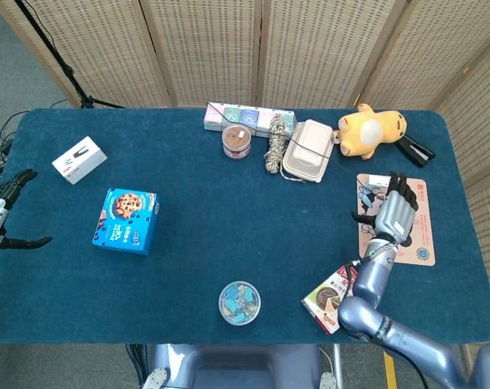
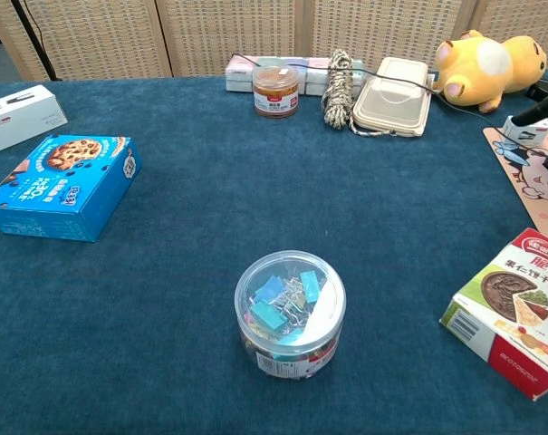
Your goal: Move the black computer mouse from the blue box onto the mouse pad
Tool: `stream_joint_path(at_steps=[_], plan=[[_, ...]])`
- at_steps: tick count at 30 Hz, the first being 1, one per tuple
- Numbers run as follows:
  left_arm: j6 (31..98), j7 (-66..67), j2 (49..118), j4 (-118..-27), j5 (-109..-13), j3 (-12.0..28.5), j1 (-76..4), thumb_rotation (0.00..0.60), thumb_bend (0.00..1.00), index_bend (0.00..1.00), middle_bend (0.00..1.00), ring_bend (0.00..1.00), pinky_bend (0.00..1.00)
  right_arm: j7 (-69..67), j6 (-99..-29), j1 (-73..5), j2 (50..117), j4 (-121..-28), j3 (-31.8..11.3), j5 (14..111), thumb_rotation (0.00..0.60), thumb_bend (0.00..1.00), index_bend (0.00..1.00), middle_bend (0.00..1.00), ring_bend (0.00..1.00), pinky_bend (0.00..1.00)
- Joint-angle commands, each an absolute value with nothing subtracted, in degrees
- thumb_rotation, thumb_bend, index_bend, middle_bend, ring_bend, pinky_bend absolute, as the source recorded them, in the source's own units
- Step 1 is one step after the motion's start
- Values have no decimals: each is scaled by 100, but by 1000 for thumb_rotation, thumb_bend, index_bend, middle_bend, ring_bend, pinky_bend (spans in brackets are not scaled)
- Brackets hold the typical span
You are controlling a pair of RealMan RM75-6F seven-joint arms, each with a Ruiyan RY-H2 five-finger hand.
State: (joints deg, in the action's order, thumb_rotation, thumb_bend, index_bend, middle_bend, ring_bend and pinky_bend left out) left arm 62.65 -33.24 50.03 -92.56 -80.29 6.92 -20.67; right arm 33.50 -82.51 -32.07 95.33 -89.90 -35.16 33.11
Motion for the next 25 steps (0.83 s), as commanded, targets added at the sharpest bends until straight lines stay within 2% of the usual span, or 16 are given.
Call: stream_joint_path(at_steps=[1,4,5,8,11,18,25], plan=[[6431,-2823,5090,-9452,-7987,654,-2001,600,26,0,0,0,0,2863,-7405,-2468,8243,-10007,-2723,4284,600,0,0,0,0,0],[6592,-2470,5136,-9627,-7944,630,-1919,600,27,0,0,0,0,2263,-6842,-2197,7619,-9938,-2269,5181,600,0,0,0,0,0],[6772,-2246,5193,-9726,-7889,598,-1801,600,27,0,0,0,0,1991,-6736,-2013,7284,-9709,-1916,5921,600,0,0,0,0,0],[7025,-1881,5351,-9849,-7754,545,-1619,600,26,0,0,0,0,1009,-6857,-1738,6999,-9203,-1502,7089,600,0,0,0,0,0],[7170,-1696,5454,-9891,-7694,476,-1479,600,26,0,0,0,0,394,-7191,-1560,6967,-8672,-1236,7762,600,0,0,0,0,0],[7636,-1195,5707,-9787,-7661,335,-1126,600,26,0,0,0,0,-423,-8068,-1106,7185,-7724,-887,8342,600,0,0,0,0,0],[7910,-999,5873,-9672,-7688,352,-960,600,26,0,0,0,0,-668,-8510,-822,7356,-7464,-834,8313,600,0,0,0,0,0]])
